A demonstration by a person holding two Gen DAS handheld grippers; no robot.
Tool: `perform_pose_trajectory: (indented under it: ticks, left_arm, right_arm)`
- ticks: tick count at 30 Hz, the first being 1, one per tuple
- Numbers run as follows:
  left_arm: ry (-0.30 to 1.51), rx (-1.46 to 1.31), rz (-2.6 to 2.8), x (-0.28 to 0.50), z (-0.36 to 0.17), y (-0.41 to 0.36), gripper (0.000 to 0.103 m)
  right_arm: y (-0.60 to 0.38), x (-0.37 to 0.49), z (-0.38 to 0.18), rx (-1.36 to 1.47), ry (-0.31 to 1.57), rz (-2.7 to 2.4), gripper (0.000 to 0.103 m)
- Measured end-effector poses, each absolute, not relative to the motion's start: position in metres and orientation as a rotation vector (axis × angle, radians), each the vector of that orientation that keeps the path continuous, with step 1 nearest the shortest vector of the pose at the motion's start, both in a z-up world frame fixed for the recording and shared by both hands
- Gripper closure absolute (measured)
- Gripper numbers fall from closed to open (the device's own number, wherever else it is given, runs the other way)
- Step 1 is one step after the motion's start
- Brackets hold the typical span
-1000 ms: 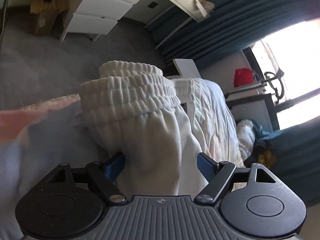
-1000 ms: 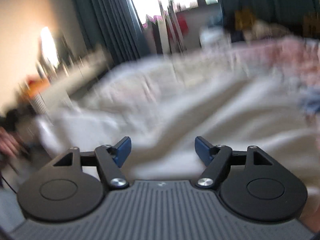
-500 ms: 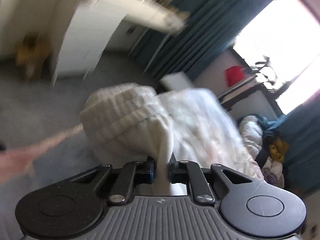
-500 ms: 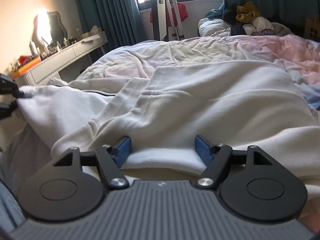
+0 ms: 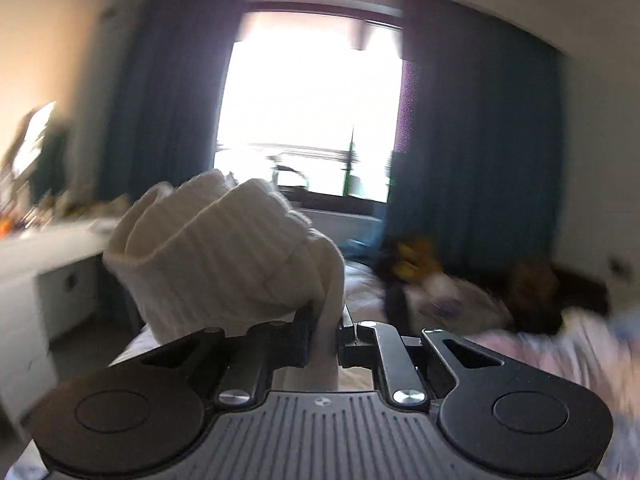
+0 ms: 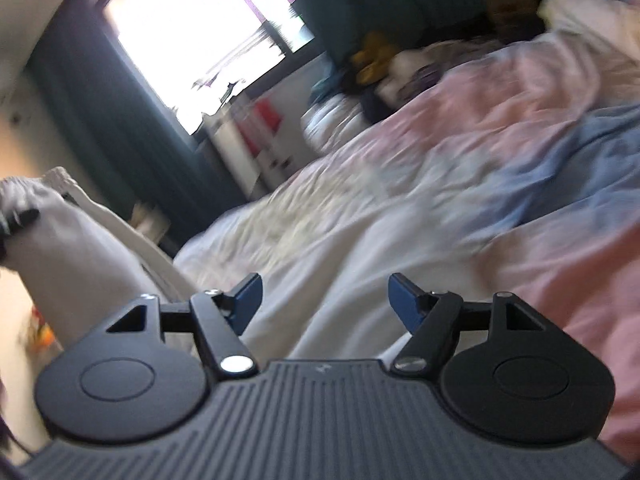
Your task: Fold clothes
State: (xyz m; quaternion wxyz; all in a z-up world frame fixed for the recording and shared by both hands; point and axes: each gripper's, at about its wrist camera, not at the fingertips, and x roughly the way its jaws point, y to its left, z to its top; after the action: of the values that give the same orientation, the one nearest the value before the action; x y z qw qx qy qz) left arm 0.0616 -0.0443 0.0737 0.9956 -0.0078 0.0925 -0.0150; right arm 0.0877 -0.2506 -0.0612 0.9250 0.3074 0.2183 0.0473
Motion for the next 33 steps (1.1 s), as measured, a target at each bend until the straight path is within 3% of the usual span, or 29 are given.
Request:
perform_pose_trajectory:
  ticks: [6,11,14,18,21,22,29,32,33]
  left_arm:
    - [0.303,0.214,-0.209,0.078,-0.008,-0.155,0.09]
    - [0.402,0.395,-0.314,0.079,-0.075,-0.208,0.091]
    - [0.383,0.489,-0.336,0.068,-0.09,-0.211,0.088]
    - [0.382,0.534,-0.406,0.047,-0.093,-0.201,0.075]
    - [0.38,0.575,-0.441,0.031,-0.092,-0.194,0.054]
    - [0.383,0.585,-0.445,0.027,-0.093,-0.189,0.053]
    - [0.391,0.608,-0.465,0.017,-0.109,-0.159,0.056]
    - [0.382,0.599,-0.496,0.02,-0.116,-0.156,0.075]
    - [0.381,0.584,-0.509,0.021,-0.116,-0.154,0.086]
  right_arm:
    - [-0.337,0.081,-0.064,0.846,0.394,0.045,0.03]
    - [-0.373,0.09,-0.086,1.048,0.425,0.163,0.03]
    - [-0.371,0.106,-0.094,1.084,0.484,0.219,0.03]
    - [-0.366,0.13,-0.096,1.063,0.541,0.247,0.035]
    - [-0.365,0.144,-0.096,1.034,0.57,0.232,0.036]
    - [-0.365,0.151,-0.096,1.019,0.583,0.232,0.036]
    - [-0.357,0.209,-0.12,1.007,0.74,0.304,0.036]
    - [-0.35,0.223,-0.131,1.016,0.759,0.339,0.04]
    - [-0.35,0.225,-0.13,1.022,0.74,0.35,0.05]
